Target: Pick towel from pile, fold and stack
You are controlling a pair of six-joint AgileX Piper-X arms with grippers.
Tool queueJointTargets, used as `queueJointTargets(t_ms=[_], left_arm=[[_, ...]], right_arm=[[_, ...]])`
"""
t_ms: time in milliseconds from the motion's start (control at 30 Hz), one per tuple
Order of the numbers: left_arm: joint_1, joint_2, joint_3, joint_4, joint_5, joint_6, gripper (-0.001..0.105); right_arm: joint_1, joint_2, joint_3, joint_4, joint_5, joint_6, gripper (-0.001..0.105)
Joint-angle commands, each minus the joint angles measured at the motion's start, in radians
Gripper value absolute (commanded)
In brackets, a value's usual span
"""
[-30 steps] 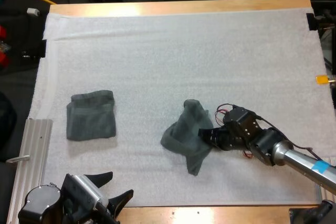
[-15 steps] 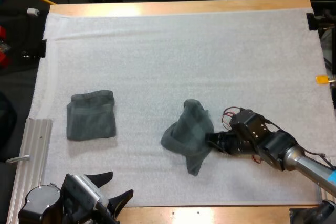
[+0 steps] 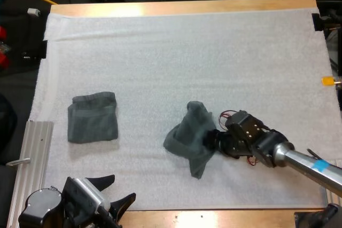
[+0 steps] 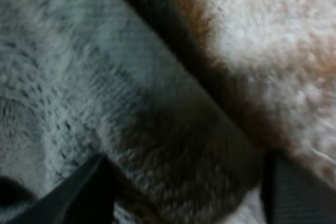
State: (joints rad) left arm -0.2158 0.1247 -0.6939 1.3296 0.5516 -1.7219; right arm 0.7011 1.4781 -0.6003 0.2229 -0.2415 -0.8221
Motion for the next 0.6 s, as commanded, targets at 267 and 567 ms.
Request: queueJointTargets(t_ms=[267, 567], left_arm=[[-0.006, 0.001, -0.002, -0.003, 0.007, -0.008, 0.065], [-0.006, 0.001, -0.002, -0.005, 0.007, -0.008, 0.065]], right_arm=[[0.002, -0.060, -0.009, -0.160, -0.025, 0.022, 0.000], [0.002, -0.320, -0.121, -0.009, 0.151, -0.290, 0.000]])
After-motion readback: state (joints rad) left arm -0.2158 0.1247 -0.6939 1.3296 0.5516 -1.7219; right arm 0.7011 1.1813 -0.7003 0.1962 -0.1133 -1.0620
